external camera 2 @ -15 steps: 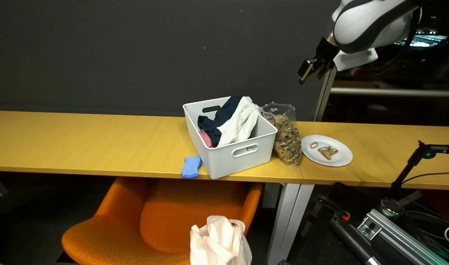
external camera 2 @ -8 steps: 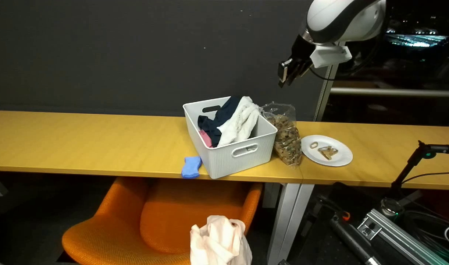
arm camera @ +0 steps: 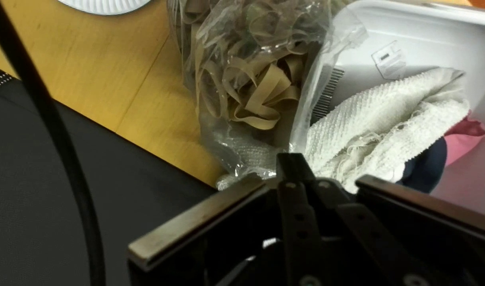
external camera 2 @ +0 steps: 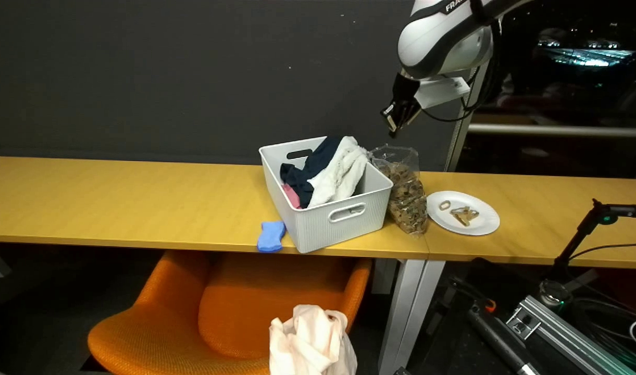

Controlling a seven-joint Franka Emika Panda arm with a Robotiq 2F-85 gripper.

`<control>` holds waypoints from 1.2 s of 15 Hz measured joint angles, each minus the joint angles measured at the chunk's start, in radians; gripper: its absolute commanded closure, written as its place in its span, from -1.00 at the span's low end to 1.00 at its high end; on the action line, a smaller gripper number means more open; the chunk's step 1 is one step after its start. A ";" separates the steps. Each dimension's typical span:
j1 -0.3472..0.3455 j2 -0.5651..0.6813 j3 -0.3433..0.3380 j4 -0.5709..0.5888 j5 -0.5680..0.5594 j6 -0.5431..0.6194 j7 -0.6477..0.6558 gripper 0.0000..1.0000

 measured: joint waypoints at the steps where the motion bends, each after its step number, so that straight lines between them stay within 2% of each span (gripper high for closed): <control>1: -0.001 0.017 -0.003 0.015 -0.016 -0.020 0.005 1.00; 6: -0.020 0.046 -0.025 0.034 -0.090 -0.084 0.016 1.00; 10: -0.047 0.062 -0.026 0.026 -0.092 -0.087 0.016 1.00; 18: -0.038 0.058 -0.013 0.022 -0.092 -0.087 0.016 1.00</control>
